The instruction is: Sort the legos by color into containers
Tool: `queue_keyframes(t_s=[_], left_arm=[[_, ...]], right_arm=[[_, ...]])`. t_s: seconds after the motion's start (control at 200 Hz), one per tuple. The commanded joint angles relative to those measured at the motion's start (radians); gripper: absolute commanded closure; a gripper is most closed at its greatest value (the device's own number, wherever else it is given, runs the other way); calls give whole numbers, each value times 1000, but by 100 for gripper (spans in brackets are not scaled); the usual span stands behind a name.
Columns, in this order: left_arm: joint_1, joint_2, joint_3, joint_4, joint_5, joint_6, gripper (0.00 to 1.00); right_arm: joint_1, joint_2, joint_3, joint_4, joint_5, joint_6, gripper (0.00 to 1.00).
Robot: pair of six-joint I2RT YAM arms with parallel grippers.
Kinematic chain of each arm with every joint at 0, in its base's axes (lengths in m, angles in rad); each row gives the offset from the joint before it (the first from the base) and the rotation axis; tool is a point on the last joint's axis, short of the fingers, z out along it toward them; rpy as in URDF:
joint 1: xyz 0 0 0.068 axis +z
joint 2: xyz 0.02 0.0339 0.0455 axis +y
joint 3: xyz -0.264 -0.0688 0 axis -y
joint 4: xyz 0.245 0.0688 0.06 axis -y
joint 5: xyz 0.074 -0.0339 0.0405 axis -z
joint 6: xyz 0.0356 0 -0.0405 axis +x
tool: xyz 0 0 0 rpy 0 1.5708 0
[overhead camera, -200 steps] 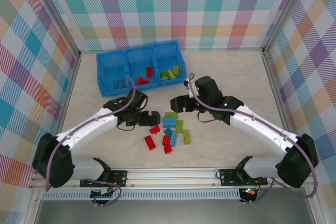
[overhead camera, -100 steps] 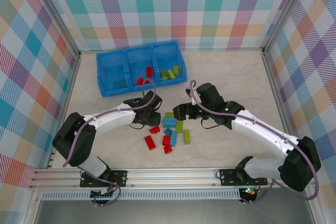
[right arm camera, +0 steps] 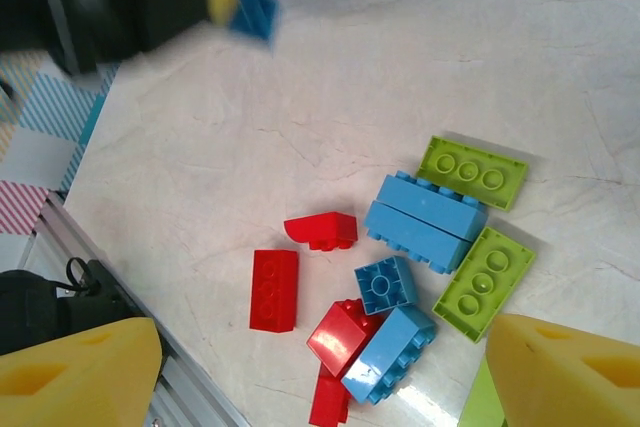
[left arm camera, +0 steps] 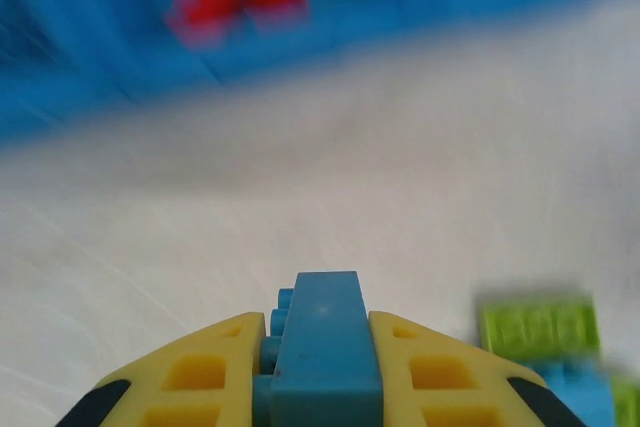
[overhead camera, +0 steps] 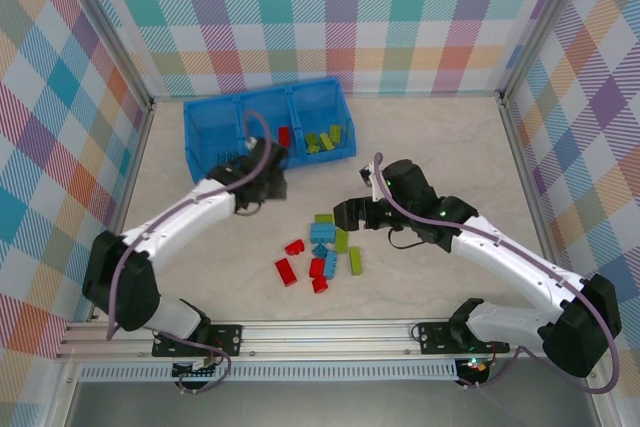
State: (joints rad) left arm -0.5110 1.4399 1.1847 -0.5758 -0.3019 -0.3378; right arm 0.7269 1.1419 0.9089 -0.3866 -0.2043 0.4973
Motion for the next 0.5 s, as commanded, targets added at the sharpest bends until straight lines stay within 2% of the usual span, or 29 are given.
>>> queue_keyframes(t_s=[0.0,0.055,0.135,0.33,0.385,0.44,0.495], left_arm=[[148,-5,59,10,-202,44,87],[214,35,75,62,-226,44,87],[300,123,127,101,-190,33,85],[397,362,303,152,-98,29,78],[416,411,348,145,-75,27,72],[426,438,384,131,-54,27,60],[428,437,398,122,-42,28,55]], right_arm=[[6,10,5,5,-39,22,15],[9,11,7,7,-46,25,15],[14,7,8,11,-46,29,15],[23,5,11,-7,-36,26,15],[32,12,19,-26,-24,16,15],[61,24,41,-81,55,-5,15],[96,48,71,-137,130,-33,15]])
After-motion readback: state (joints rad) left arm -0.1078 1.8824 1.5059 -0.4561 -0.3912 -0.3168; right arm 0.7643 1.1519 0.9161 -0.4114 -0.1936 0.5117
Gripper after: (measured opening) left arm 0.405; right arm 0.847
